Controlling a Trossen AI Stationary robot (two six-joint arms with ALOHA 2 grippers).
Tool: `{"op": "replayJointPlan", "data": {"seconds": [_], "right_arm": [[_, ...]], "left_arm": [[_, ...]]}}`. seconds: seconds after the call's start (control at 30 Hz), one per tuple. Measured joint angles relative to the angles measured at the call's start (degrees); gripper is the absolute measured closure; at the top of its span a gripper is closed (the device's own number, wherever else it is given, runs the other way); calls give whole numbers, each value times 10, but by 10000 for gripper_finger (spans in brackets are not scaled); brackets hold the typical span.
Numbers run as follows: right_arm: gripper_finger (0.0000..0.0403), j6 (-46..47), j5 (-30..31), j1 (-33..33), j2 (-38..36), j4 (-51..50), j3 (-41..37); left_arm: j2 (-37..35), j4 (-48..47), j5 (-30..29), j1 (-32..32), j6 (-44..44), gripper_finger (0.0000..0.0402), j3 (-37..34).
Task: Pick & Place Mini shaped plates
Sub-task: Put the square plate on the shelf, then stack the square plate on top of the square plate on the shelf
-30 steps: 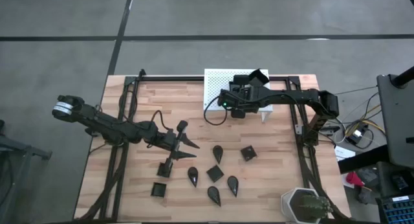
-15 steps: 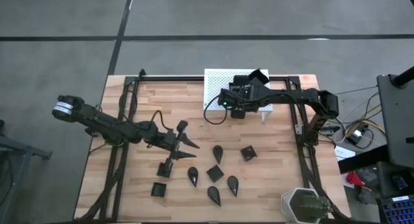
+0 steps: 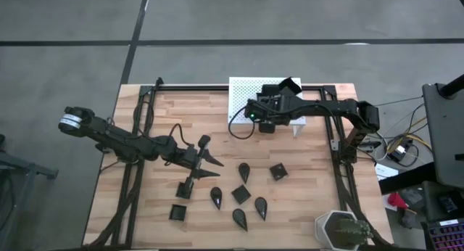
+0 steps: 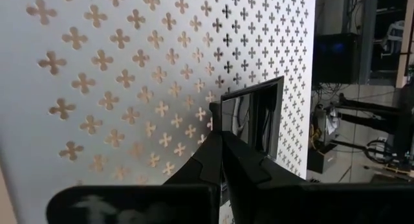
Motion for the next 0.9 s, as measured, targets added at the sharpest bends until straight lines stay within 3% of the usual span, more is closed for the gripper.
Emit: {"op": "replayJointPlan", "data": {"seconds": [0.43,0.9], "right_arm": [[302,4,0,4,-3,-3,3],[294,6,0,14,-35,-5,7]], "left_arm": [[0,0,0,0,0,250,0],[0,-2,0,0,0,250,0]]}}
